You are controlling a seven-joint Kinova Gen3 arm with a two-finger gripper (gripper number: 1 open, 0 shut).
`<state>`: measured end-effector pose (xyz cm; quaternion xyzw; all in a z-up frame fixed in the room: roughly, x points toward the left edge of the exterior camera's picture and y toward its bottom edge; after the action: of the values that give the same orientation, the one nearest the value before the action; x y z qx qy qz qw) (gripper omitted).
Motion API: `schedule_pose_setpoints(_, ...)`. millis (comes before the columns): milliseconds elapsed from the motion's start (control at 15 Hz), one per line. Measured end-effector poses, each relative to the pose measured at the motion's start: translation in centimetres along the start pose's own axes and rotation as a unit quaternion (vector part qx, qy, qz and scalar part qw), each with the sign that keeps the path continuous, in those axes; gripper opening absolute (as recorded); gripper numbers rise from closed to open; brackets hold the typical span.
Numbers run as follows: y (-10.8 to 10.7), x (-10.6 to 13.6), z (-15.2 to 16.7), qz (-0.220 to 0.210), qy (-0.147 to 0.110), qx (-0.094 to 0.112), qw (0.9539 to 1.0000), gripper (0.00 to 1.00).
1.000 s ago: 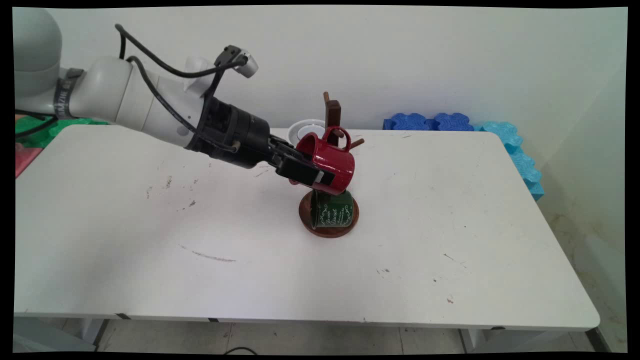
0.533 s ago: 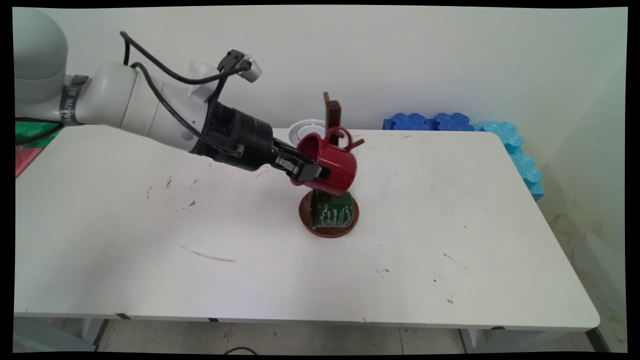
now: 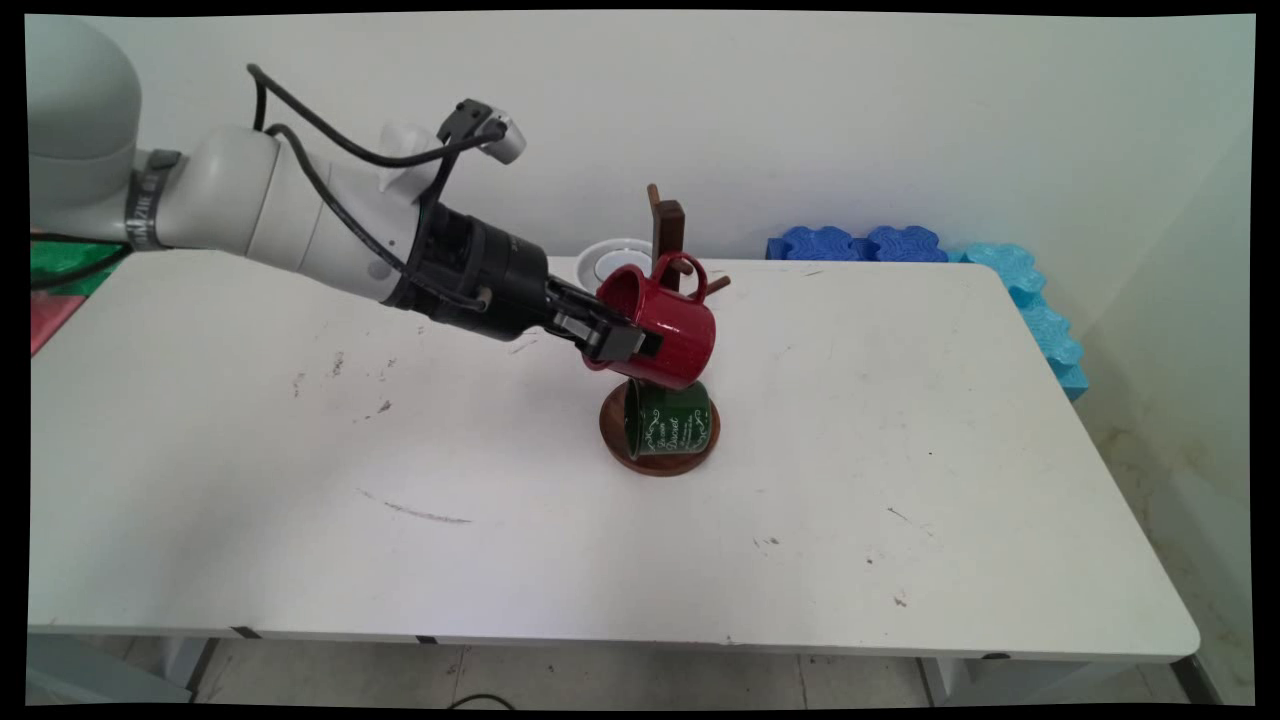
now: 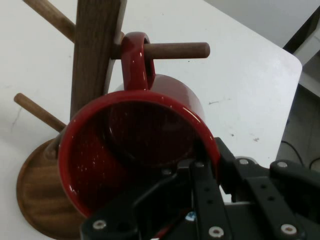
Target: Place the picked object on the table
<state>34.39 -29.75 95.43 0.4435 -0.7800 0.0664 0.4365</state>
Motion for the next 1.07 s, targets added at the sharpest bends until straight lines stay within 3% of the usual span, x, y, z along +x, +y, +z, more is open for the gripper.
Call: schedule_pose_setpoints(1067,0.0,1.5,-0.8,0.018,-0.01,-0.005,0.9998,0.0)
